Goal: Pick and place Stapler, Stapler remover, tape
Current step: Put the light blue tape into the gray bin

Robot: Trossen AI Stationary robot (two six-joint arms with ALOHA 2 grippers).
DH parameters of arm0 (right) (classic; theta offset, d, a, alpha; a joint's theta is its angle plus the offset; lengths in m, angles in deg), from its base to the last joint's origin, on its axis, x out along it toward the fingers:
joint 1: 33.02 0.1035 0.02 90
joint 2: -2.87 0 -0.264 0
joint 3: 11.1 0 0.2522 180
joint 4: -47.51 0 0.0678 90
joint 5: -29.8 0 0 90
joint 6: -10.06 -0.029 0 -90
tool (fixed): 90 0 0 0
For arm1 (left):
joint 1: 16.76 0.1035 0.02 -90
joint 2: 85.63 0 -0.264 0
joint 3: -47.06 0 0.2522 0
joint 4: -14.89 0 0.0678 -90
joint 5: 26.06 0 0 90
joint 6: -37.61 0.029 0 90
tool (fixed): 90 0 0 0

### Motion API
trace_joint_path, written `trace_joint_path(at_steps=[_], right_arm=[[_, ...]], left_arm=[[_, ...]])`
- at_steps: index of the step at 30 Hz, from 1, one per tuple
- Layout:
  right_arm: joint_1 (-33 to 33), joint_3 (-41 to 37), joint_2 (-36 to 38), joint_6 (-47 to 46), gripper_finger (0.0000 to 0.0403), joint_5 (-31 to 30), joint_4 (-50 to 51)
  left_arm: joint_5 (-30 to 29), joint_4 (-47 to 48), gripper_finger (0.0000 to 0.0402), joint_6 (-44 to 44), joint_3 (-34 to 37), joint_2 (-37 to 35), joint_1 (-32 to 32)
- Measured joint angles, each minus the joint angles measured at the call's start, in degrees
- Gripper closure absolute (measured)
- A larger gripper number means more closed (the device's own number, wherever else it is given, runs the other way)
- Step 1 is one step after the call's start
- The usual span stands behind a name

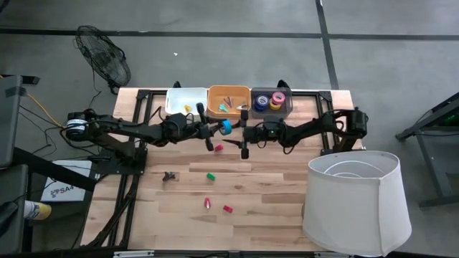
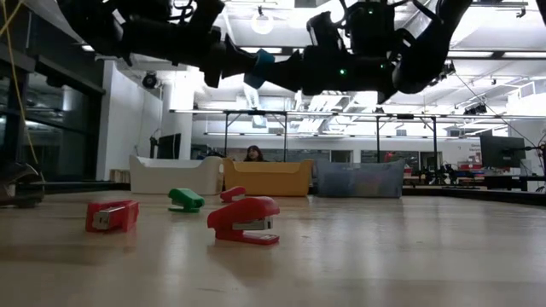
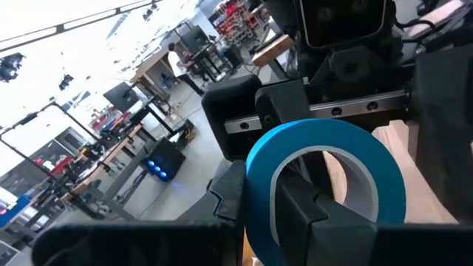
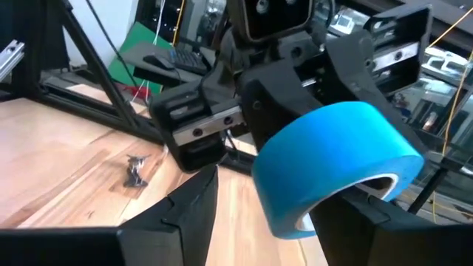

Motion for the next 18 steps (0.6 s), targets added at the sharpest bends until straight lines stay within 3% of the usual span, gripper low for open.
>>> trace_joint_path(at_steps=[6, 15, 18], right_arm=[[0.1, -0.4, 0.0, -1.2, 0.0250, -0.6, 0.6], [-1.0, -0.4, 0.0, -1.3, 0.0362, 0.2, 0.8], [-1.1, -0.4, 0.0, -1.4, 0.0366, 0.6, 0.8]], left_arm=[[-0.1, 1.4, 0.0362, 0.1, 0.0, 0.0, 0.8], [1.7, 2.6, 0.0362, -0.1, 0.0, 0.0, 1.4], [2.0, 2.9, 0.0358, -0.1, 0.0, 0.0, 1.4]])
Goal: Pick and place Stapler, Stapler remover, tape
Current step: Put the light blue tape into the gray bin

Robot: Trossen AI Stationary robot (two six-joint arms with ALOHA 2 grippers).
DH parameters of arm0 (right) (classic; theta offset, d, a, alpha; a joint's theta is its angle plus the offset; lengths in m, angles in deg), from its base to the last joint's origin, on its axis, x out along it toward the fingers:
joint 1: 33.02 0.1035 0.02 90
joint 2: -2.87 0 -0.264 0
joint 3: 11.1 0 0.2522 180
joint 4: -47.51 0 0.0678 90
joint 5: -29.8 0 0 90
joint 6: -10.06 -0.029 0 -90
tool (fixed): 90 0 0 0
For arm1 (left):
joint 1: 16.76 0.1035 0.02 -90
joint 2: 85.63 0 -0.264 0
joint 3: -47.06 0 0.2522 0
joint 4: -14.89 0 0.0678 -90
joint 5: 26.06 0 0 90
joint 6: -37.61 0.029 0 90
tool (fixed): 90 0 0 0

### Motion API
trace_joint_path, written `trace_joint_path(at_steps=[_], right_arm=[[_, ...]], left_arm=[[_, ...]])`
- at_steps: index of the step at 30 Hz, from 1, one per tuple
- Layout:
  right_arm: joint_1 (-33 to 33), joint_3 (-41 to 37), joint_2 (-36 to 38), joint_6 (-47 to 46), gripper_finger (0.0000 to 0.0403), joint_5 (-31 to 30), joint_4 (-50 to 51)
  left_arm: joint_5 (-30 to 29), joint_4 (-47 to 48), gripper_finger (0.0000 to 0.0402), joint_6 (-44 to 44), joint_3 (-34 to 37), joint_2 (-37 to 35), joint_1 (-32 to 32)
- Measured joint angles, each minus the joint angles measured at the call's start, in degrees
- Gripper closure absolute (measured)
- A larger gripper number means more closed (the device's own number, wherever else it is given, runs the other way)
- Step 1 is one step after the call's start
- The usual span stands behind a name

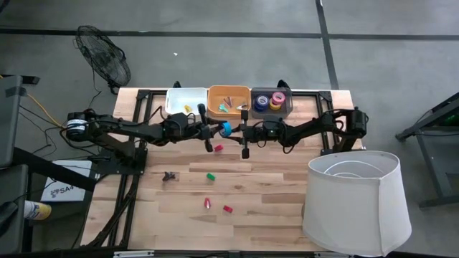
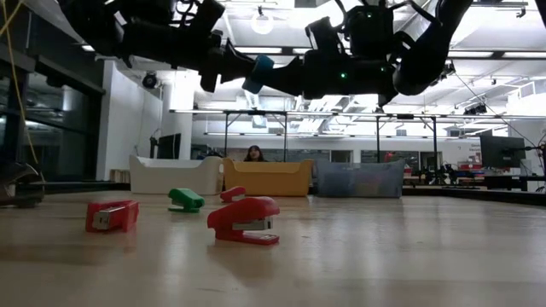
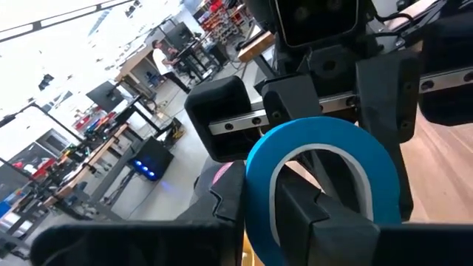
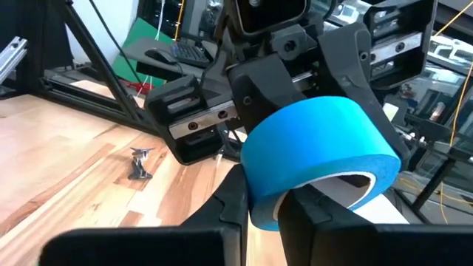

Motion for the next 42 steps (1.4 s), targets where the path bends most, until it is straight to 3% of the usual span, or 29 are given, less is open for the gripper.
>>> trace_joint_path(at_steps=[4, 11, 17, 24, 27, 31, 36, 42], right_arm=[[-0.4, -0.1, 0.0, -0.9, 0.0366, -0.7, 1.2], [-3.2, -0.1, 0.6, -4.7, 0.0368, -4.7, 5.1], [-7.3, 1.5, 5.0, -8.8, 0.0368, -17.0, 22.0], [-11.1, 15.5, 7.8, -14.1, 0.0368, -29.0, 63.8], [-12.4, 19.4, 7.6, -17.6, 0.0368, -36.0, 74.6], [-14.4, 19.7, 7.6, -21.4, 0.0368, -42.0, 79.8], [-18.6, 17.0, 7.4, -26.3, 0.0368, -41.5, 84.2], [-23.1, 12.0, 7.3, -27.0, 0.0368, -35.9, 79.2]], left_arm=[[-2.4, 1.5, 0.0325, 1.0, 0.0, 0.0, 0.0], [-10.0, 3.0, 0.0210, 4.3, 0.0, 0.0, 0.1], [-21.9, 8.6, 0.0139, 7.7, 0.1, -2.7, 0.1], [-26.6, 15.6, 0.0130, 7.7, 0.1, -4.8, 0.5], [-28.0, 19.3, 0.0129, 6.6, 0.1, -5.3, 1.9], [-27.9, 22.6, 0.0129, 4.0, 0.1, -5.8, 4.3], [-27.7, 25.5, 0.0129, 2.0, 0.1, -7.7, 6.9], [-27.5, 30.1, 0.0129, -0.3, 0.1, -10.8, 8.4]])
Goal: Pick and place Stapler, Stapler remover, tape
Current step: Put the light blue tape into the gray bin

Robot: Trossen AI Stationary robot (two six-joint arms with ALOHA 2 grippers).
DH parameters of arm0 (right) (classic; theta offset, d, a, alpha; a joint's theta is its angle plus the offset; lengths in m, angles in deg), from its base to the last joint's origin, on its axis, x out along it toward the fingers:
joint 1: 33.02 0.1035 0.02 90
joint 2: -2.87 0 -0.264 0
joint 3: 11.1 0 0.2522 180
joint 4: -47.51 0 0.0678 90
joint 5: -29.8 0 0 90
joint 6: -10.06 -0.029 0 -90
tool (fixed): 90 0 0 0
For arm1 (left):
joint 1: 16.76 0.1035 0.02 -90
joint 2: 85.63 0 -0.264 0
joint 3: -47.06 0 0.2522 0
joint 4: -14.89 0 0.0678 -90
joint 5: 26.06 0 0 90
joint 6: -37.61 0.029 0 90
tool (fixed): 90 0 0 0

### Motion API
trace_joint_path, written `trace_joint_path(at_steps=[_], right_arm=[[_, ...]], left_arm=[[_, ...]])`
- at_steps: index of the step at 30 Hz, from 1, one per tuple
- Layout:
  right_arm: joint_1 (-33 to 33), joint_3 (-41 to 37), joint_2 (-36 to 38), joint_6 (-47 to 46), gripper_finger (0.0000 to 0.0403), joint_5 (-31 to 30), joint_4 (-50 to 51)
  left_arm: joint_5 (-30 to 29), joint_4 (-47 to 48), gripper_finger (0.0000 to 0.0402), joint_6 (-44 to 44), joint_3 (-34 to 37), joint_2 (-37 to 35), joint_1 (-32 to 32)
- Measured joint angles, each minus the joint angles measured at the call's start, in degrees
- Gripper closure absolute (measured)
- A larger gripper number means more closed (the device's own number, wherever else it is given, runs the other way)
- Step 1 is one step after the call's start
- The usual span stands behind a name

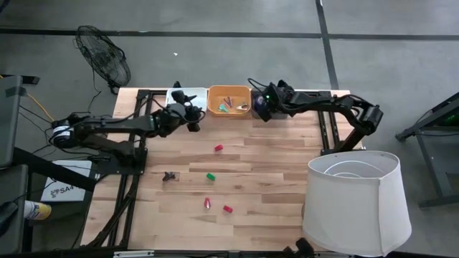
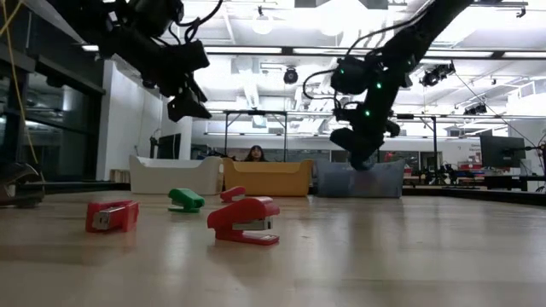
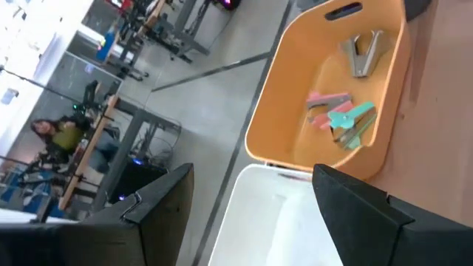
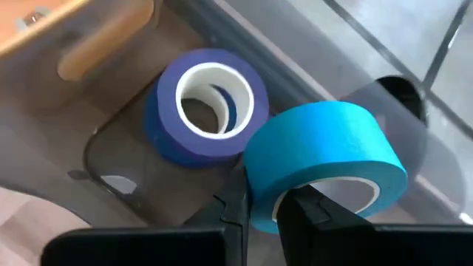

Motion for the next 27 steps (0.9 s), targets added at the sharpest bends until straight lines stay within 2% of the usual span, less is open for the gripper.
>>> trace_joint_path(at_steps=[8, 17, 21, 27], right_arm=[[-0.9, -1.8, 0.0, -0.5, 0.0363, 3.2, -0.9], [-1.0, -1.8, 0.0, -1.2, 0.0236, 3.9, -3.4], [-1.0, -1.8, 0.0, -0.8, 0.0216, 3.9, -3.7], [-0.8, -1.8, 0.0, -0.8, 0.0214, 4.3, -3.6]], left_arm=[[0.3, 6.3, 0.0129, -4.6, 0.0, -3.6, -0.1], [0.2, 10.2, 0.0129, -6.2, 0.0, -6.4, -0.1], [0.2, 11.2, 0.0129, -6.4, 0.0, -7.2, -0.1], [0.2, 14.1, 0.0129, -7.8, 0.0, -7.2, -0.1]])
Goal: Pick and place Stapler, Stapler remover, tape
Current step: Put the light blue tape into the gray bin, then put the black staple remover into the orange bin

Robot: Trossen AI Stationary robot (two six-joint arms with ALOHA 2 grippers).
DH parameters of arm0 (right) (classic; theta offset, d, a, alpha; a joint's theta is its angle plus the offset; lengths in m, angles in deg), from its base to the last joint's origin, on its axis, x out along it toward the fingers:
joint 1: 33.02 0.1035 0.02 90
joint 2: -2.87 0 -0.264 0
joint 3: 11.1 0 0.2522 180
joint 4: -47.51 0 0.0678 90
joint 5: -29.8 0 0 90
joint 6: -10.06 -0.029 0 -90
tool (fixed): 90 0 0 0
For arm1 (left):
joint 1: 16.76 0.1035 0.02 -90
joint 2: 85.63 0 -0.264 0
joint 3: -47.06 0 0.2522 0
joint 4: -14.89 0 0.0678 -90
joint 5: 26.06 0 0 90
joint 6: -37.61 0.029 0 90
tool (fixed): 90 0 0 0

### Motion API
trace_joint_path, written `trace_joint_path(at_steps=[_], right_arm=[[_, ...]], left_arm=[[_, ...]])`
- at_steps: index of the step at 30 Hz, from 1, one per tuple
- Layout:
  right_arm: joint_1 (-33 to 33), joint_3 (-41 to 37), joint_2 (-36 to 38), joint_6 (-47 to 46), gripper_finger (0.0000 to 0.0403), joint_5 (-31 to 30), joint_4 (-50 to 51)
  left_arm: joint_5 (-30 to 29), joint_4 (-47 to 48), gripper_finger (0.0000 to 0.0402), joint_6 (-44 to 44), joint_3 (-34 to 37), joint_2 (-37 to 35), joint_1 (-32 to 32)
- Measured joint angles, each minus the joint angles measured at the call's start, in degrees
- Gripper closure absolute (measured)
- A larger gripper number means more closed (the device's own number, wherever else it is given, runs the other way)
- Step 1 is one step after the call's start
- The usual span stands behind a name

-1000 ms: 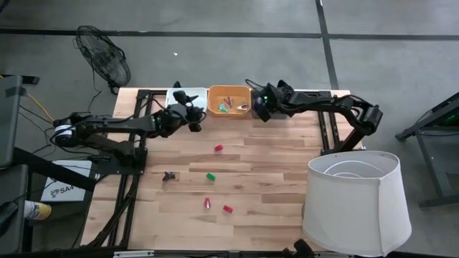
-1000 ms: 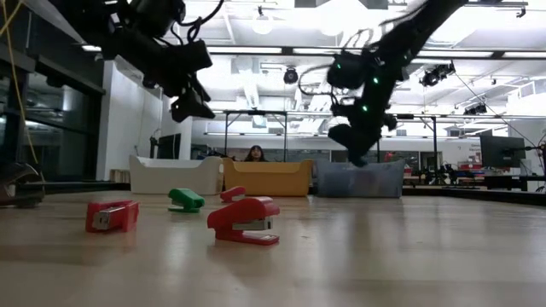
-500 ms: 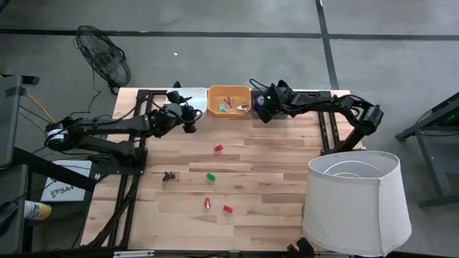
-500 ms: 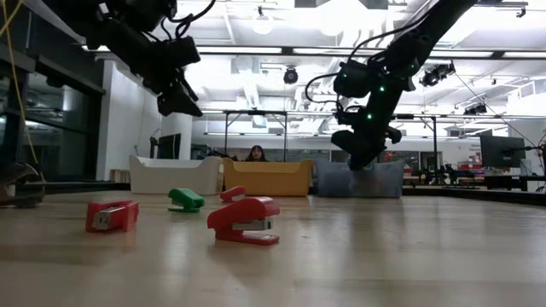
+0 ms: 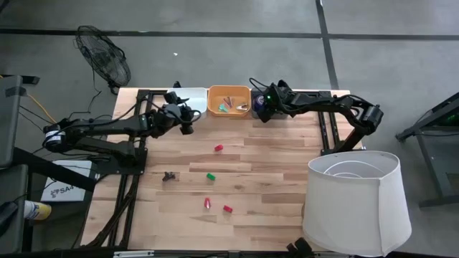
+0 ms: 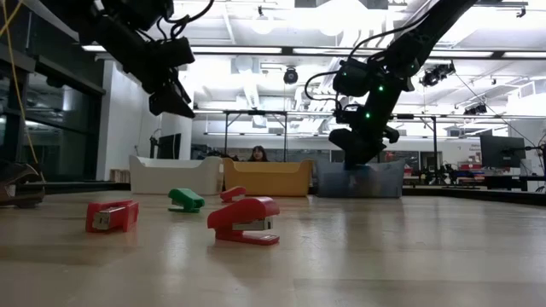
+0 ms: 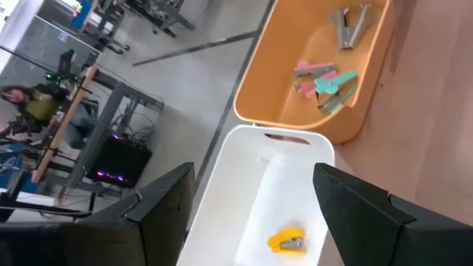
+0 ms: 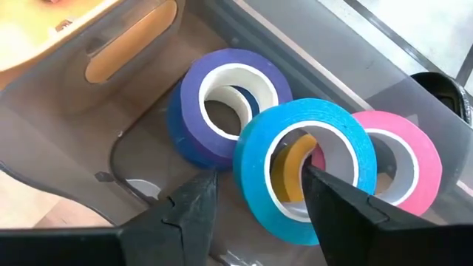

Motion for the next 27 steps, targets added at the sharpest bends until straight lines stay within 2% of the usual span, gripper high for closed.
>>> trace_joint_path(at_steps=[4, 9, 12, 20, 27], right_arm=[[0.7, 0.0, 0.0, -0.2, 0.0213, 0.5, 0.0], [1.5, 0.0, 0.3, -0.5, 0.0214, 5.8, 0.3], [2.1, 0.1, 1.0, -0.6, 0.0213, 6.4, 0.5], [3.9, 0.2, 5.7, 1.5, 0.0213, -1.0, -0.1], [3.9, 0.2, 6.4, 1.4, 0.0214, -2.6, -0.7]], left_arm=[[0.5, 1.0, 0.0129, -0.9, 0.0, 0.0, 0.0], [0.9, 1.5, 0.0129, -0.9, 0.0, 0.0, 0.0], [0.9, 1.9, 0.0129, -1.3, 0.0, 0.0, 0.0], [0.9, 3.2, 0.0129, -1.6, 0.0, 0.0, 0.0], [0.9, 3.5, 0.0129, -1.8, 0.0, 0.0, 0.0]])
